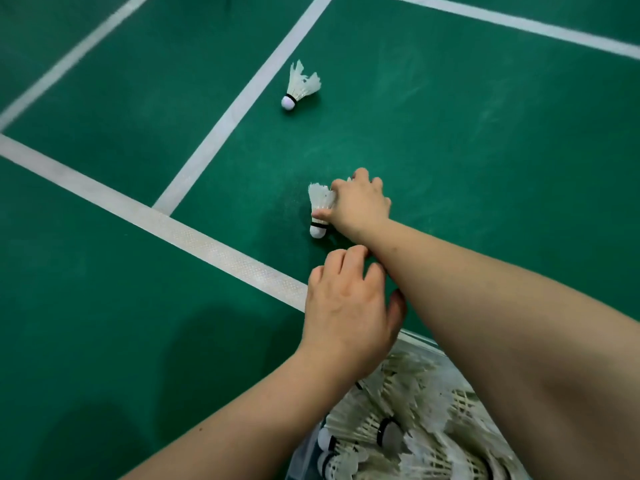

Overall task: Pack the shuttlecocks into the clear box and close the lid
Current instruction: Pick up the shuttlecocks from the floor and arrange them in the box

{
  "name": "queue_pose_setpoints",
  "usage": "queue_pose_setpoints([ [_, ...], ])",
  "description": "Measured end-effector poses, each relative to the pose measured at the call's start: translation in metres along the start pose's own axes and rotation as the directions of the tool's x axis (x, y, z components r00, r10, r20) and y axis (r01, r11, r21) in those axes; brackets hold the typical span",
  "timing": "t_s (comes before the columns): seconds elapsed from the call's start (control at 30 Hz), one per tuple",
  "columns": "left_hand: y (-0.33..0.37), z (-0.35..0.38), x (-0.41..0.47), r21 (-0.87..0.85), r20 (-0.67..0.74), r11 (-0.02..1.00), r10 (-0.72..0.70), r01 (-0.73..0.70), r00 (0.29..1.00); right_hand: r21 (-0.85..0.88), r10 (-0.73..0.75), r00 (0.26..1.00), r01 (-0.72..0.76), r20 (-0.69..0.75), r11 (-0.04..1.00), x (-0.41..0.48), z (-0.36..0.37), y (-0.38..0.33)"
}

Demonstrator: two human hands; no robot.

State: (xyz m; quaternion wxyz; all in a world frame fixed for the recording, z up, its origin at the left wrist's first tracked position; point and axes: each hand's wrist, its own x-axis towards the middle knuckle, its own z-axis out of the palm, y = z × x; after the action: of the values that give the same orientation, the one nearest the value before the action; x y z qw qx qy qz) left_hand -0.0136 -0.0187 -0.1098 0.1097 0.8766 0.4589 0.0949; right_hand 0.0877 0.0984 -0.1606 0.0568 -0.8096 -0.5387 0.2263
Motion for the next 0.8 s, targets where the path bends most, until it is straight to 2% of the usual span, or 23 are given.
queue_pose_setpoints([
  [0.1, 0.000, 0.000, 0.000, 0.007, 0.007, 1.000, 0.009, -0.009, 1.000, 0.085, -0.023, 0.999, 0.020, 0.038, 0.996, 0.001, 0.001, 0.000],
  [0.2, -0.001, 0.000, 0.000, 0.052, 0.038, 0.999, 0.007, -0.009, 0.999, 0.070, -0.099, 0.994, 0.096, 0.048, 0.993, -0.006, -0.005, 0.000],
  [0.43, 0.000, -0.007, 0.003, 0.095, 0.082, 0.992, 0.071, -0.079, 0.994, 0.179, -0.157, 0.980, 0.177, -0.120, 0.968, -0.058, -0.059, 0.012],
  [0.63, 0.020, -0.028, -0.004, 0.030, -0.024, 0.984, 0.176, -0.176, 0.984, 0.099, -0.096, 0.951, 0.130, -0.295, 0.987, -0.142, -0.111, 0.043],
  [0.73, 0.038, -0.048, -0.018, -0.039, -0.074, 0.970, 0.238, -0.242, 0.968, 0.094, -0.024, 0.947, 0.057, -0.320, 0.994, -0.192, -0.130, 0.064],
  [0.8, 0.053, -0.065, -0.031, -0.117, -0.109, 0.959, 0.244, -0.256, 0.964, 0.150, 0.038, 0.954, 0.008, -0.299, 0.989, -0.231, -0.137, 0.077],
])
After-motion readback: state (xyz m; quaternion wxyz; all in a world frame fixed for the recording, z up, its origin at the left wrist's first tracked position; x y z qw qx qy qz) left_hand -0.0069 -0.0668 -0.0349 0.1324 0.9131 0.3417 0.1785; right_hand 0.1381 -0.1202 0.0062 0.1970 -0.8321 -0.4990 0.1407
